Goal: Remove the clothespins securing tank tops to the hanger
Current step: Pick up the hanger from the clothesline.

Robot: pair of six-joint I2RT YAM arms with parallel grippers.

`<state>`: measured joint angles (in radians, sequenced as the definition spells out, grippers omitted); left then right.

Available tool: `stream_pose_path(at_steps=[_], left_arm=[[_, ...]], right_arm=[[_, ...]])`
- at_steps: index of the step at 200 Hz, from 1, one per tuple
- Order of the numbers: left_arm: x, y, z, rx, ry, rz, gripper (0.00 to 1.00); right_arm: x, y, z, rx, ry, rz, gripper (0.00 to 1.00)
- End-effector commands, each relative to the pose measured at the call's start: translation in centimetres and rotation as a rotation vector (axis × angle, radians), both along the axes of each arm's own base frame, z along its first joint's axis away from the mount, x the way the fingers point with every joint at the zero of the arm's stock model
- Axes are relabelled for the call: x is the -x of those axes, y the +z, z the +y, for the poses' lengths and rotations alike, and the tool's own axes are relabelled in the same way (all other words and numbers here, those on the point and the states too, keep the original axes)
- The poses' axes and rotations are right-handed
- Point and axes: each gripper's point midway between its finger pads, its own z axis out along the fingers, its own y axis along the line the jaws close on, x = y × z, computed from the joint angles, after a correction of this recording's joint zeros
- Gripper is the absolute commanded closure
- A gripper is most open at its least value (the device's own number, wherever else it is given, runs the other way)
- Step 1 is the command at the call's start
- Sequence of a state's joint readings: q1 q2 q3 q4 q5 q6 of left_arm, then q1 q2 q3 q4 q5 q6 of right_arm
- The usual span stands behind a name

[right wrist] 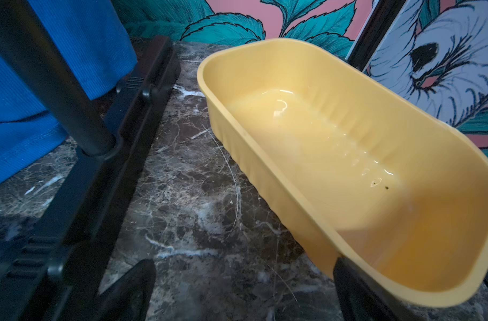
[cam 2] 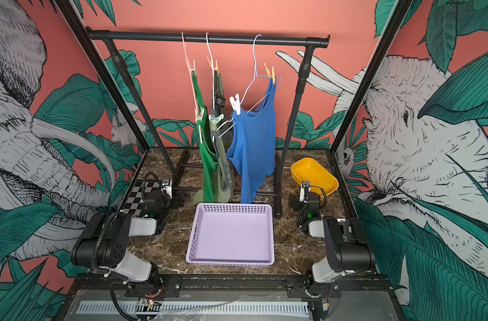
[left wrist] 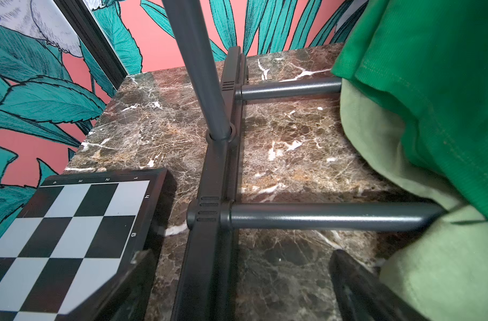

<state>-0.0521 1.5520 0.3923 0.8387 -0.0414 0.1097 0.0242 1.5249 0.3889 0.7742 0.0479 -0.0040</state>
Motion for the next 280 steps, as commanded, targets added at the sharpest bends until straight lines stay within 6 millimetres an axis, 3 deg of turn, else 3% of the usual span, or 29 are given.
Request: stream_pose_path(at_steps=[1,221,280], left_arm=[[-0.8,1.4,-0.3,-0.014,-0.019,-0.049,0.0],[-0.8,1.5,-0.3,-0.014,-0.019,-0.052,0.01],[-1.0,3.1,-2.9,-0.013,-0.184,-0.008,0.01]], right_arm=[[-1.1,1.7,-0.3,0.007,-0.011,-0.065,0.01],[-1.1,1.9,-0.3,0.006,-0.01,-0.07,0.01],[-1.2,6.2,1.5,-0.021,0.086,-0.02,0.01]])
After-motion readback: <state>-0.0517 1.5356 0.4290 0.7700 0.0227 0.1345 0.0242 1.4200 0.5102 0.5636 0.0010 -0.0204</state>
